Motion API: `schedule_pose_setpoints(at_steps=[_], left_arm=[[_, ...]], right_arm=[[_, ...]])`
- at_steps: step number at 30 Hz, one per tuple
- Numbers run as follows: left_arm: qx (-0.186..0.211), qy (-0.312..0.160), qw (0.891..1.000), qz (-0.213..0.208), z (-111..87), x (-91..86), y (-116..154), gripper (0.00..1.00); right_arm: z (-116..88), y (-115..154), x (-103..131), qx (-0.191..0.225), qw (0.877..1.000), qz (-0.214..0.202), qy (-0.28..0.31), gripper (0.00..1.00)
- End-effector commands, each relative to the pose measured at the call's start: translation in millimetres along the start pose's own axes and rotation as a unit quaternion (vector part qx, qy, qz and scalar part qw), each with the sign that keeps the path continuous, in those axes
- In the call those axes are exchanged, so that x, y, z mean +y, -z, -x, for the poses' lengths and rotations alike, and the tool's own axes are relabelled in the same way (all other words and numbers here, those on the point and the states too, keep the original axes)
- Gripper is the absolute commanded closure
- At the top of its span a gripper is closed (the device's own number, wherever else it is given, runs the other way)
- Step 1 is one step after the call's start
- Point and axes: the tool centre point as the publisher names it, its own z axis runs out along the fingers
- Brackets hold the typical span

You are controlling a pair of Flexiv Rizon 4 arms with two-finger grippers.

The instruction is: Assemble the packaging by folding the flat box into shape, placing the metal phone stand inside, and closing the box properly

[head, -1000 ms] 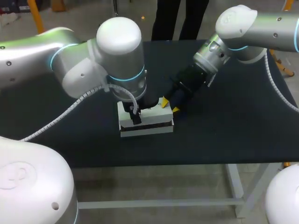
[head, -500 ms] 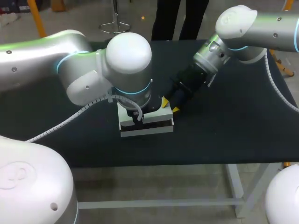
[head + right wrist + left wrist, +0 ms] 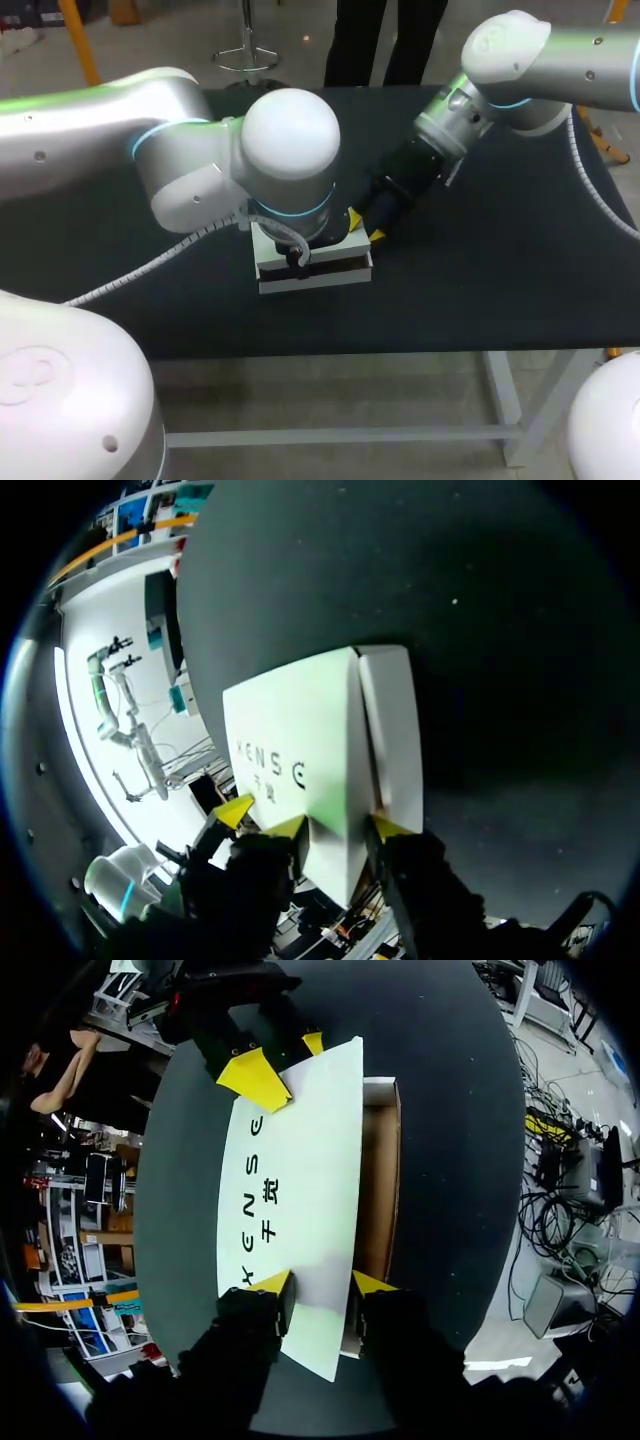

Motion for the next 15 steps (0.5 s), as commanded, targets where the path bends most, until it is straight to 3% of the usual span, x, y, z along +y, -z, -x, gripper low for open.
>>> schedule_pose_setpoints(at_steps=[1, 15], left_arm=[[-0.006, 0.002, 1.000, 0.003, -2.3, -2.4, -2.3, 0.64], [-0.008, -0.001, 1.000, 0.006, -5.5, -1.1, -4.2, 0.64]], right_arm=[[-0.7, 1.9, -5.0, 0.000, 1.000, 0.005, 0.001, 0.58], [5.8, 6.8, -13.1, -0.001, 1.000, 0.016, 0.002, 0.58]])
